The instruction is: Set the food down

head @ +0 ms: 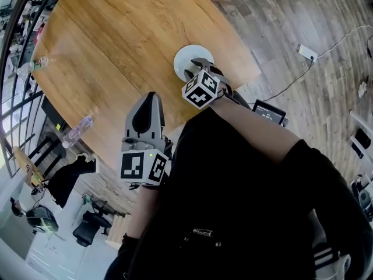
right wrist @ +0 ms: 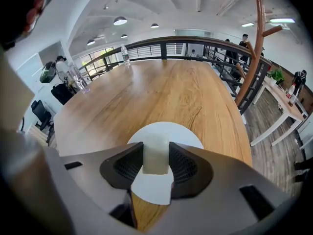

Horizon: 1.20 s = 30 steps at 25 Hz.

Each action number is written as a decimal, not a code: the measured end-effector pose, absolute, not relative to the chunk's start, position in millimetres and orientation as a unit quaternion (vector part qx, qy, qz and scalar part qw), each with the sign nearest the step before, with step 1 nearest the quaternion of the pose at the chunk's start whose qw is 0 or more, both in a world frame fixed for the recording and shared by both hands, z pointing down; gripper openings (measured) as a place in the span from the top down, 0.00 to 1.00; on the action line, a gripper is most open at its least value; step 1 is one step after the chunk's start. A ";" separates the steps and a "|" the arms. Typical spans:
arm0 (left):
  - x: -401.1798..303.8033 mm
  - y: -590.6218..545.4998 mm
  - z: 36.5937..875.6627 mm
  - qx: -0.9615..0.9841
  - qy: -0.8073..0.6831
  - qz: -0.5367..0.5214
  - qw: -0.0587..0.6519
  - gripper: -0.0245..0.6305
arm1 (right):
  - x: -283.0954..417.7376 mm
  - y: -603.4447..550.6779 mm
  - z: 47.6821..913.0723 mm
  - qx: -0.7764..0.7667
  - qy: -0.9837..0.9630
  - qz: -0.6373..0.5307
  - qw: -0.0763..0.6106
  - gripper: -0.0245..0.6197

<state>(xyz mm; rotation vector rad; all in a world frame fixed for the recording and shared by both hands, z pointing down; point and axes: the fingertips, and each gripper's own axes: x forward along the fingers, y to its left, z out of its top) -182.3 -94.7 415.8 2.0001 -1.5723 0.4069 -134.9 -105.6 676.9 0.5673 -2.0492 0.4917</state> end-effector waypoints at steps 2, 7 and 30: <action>-180.1 -93.4 416.8 0.745 -0.586 0.153 0.279 0.96 | -133.9 -103.1 681.9 0.229 -0.831 0.189 0.470 0.70; -174.1 -91.6 416.5 0.746 -0.584 0.155 0.282 0.96 | -131.3 -99.5 689.6 0.227 -0.826 0.176 0.485 0.70; -171.4 -87.5 416.3 0.756 -0.566 0.150 0.293 0.96 | -137.7 -115.6 673.3 0.254 -0.831 0.177 0.462 0.61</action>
